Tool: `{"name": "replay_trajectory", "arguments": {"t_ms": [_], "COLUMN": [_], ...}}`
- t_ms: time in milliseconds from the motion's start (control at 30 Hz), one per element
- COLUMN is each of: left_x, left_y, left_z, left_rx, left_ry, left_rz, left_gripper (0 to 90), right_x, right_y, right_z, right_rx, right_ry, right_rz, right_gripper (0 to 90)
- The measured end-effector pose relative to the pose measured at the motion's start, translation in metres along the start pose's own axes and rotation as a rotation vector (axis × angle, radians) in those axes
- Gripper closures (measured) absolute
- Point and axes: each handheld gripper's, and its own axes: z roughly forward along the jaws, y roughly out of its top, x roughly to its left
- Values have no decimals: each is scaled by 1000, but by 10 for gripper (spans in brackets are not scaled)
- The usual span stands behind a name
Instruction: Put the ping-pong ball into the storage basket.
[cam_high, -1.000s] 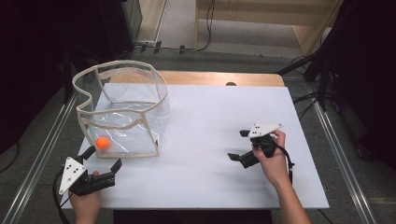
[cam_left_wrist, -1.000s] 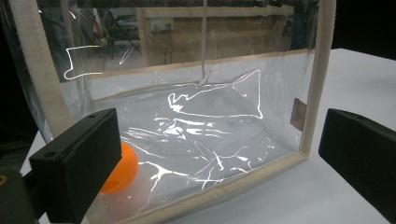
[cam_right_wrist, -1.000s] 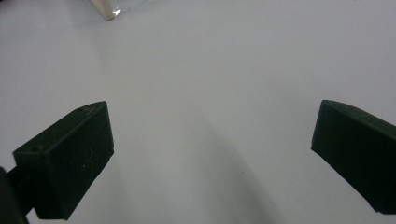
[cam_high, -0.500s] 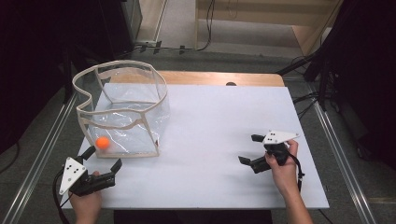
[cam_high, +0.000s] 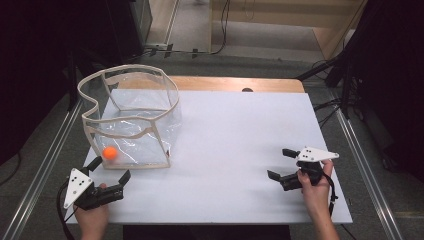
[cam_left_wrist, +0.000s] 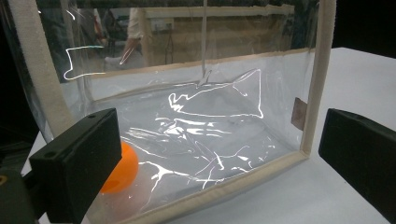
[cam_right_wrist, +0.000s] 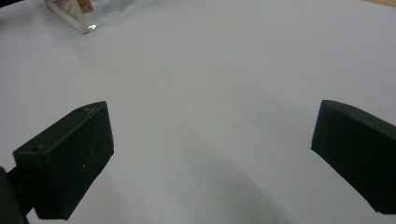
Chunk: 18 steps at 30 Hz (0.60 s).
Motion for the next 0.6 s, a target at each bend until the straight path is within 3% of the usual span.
{"name": "replay_trajectory", "arguments": {"t_ms": [600], "left_x": [0], "left_y": [0], "left_z": [0], "left_rx": [4], "left_ry": [0], "left_rz": [1], "left_gripper": [1], "right_x": [-16], "right_y": [-31], "right_z": [-42], "right_rx": [-62], "right_ry": [-63], "right_rz": [60], "right_gripper": [0]}}
